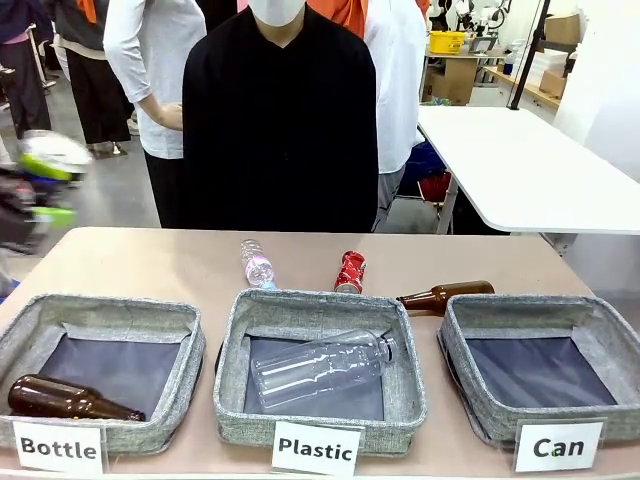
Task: Sort the can waste into the basket.
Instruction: Pick up the can waste from the table and place it in the right Fabric basket.
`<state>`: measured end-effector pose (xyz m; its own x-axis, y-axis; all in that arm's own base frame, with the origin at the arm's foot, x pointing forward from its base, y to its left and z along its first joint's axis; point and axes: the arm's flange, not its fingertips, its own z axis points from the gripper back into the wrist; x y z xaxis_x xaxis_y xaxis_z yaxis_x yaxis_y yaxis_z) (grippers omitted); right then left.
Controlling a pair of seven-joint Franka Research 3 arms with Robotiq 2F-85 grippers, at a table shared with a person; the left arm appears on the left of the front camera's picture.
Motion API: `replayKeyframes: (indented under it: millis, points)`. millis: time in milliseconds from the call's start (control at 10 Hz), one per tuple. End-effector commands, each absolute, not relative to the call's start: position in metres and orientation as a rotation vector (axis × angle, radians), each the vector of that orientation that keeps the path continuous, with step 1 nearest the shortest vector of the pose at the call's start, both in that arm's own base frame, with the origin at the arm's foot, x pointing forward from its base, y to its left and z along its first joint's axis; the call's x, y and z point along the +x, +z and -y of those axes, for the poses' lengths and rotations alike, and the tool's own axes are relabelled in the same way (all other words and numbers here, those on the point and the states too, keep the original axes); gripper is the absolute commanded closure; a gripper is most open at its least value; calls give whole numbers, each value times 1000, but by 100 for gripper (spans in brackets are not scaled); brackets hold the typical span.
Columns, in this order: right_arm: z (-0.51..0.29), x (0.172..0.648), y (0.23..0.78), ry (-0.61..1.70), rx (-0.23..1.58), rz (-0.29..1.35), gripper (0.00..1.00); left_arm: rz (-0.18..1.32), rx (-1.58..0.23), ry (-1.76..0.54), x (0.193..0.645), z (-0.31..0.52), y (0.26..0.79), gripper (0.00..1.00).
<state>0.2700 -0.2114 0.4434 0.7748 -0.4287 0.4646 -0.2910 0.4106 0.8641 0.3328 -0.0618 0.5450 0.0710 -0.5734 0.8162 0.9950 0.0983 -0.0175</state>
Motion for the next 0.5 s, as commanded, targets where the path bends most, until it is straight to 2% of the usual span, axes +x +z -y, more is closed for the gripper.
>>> replayKeyframes:
  millis: [0,100,400]
  points:
    - [212,272,444,-81,1182,757,0,698,-830,-1294,370,126,542,100]
    - [212,272,444,-81,1182,757,0,657,-861,-1231,380,180,537,100]
    - [212,272,444,-81,1182,757,0,562,-822,-1292,382,334,517,100]
